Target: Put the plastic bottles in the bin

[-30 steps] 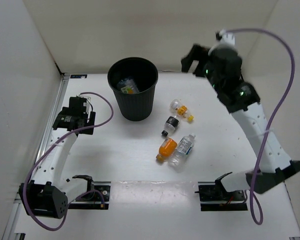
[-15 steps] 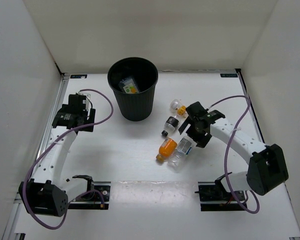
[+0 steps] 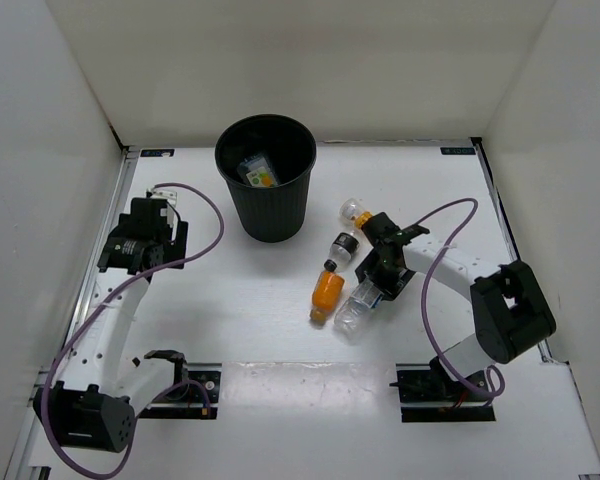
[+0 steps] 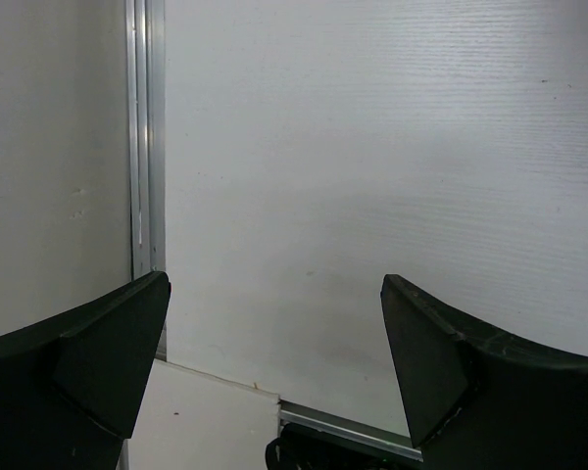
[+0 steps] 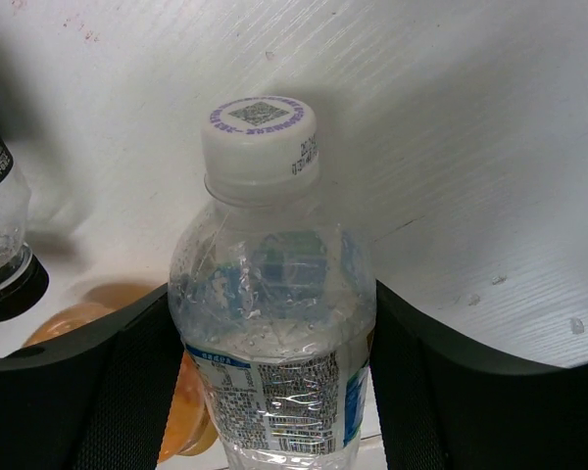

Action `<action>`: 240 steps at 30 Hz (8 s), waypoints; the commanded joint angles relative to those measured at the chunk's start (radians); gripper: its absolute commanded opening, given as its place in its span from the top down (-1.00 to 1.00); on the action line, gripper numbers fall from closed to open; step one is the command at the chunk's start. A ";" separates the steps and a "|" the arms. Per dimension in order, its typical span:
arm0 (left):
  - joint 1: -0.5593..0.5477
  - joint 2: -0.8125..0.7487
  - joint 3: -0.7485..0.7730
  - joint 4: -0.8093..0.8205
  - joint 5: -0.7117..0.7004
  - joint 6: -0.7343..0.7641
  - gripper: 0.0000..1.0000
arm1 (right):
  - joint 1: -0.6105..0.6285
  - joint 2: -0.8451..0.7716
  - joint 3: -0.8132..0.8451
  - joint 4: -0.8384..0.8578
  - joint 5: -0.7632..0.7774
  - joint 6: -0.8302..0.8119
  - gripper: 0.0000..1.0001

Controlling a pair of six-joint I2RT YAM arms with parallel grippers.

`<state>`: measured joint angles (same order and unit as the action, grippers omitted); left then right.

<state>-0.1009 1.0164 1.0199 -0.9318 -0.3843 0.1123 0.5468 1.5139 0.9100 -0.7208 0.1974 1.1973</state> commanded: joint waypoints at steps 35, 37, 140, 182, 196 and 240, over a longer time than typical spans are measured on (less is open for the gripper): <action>-0.186 0.309 0.810 -0.027 1.062 0.121 -1.00 | 0.221 0.058 0.998 0.462 0.238 -0.634 1.00; -0.308 0.320 0.822 0.002 0.862 0.154 -1.00 | 0.245 0.095 1.017 0.451 0.339 -0.563 1.00; 0.112 -0.013 0.075 0.094 0.292 0.139 -1.00 | -0.139 0.457 0.831 0.082 -0.019 -1.142 -1.00; 0.291 -0.059 -0.233 0.134 0.331 0.141 -1.00 | -0.090 0.185 0.969 0.598 0.056 -0.730 0.99; 0.291 -0.121 -0.262 0.134 0.312 0.141 -1.00 | 0.096 0.497 1.296 0.492 -0.110 -0.804 0.09; 0.291 -0.142 -0.271 0.152 0.331 0.141 -1.00 | -0.024 0.387 0.443 0.064 -0.141 -0.058 -0.31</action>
<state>0.1844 0.9051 0.7582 -0.7990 -0.0666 0.2611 0.5354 1.8881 1.3170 -0.6323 0.1268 1.1213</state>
